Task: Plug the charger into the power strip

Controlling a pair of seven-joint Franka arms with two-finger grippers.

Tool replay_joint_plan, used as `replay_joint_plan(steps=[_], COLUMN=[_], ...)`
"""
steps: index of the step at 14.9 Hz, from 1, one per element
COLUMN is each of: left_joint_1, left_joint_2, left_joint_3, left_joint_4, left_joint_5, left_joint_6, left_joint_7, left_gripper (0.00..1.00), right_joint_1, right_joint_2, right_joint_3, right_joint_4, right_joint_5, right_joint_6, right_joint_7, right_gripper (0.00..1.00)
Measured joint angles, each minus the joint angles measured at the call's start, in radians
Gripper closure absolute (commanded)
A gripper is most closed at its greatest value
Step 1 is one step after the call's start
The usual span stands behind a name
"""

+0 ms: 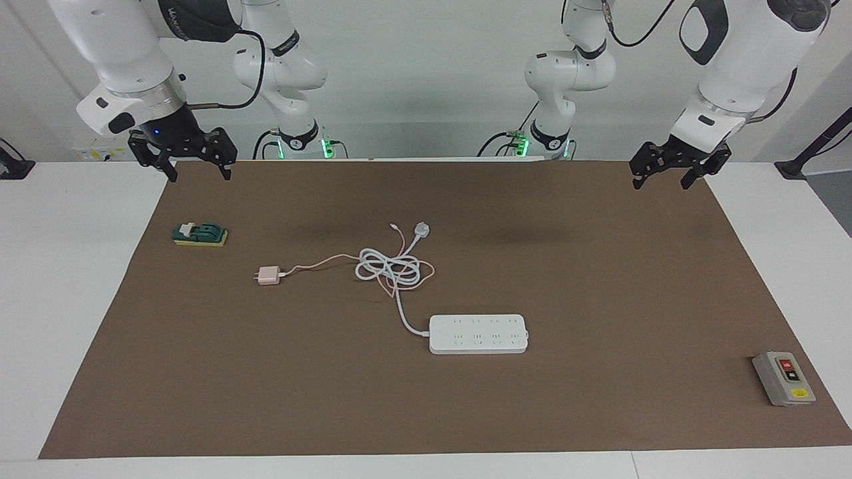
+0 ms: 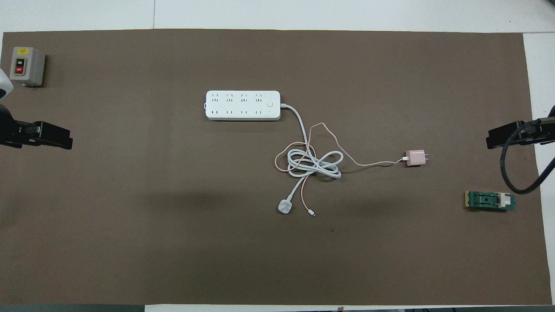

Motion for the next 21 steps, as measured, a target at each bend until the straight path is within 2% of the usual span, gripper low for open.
replay_joint_plan(steps=[9,16,21], left_joint_1=[0.0,0.0,0.002], left_joint_2=[0.0,0.0,0.0], left_joint_3=[0.0,0.0,0.012], left_joint_4=[0.0,0.0,0.0], left_joint_5=[0.0,0.0,0.0], left_joint_6=[0.0,0.0,-0.001], left_joint_7=[0.0,0.0,0.0], left_gripper=[0.0,0.0,0.0], right_joint_1=[-0.003,-0.067,-0.122], right_joint_2=[0.0,0.017,0.12], right_joint_3=[-0.001,-0.002,-0.003], right_joint_4=[0.0,-0.04,-0.054], right_joint_5=[0.003,0.167,0.282], right_joint_6=[0.0,-0.002,-0.002], right_joint_7=[0.008,0.389,0.628], right_gripper=[0.0,0.0,0.0])
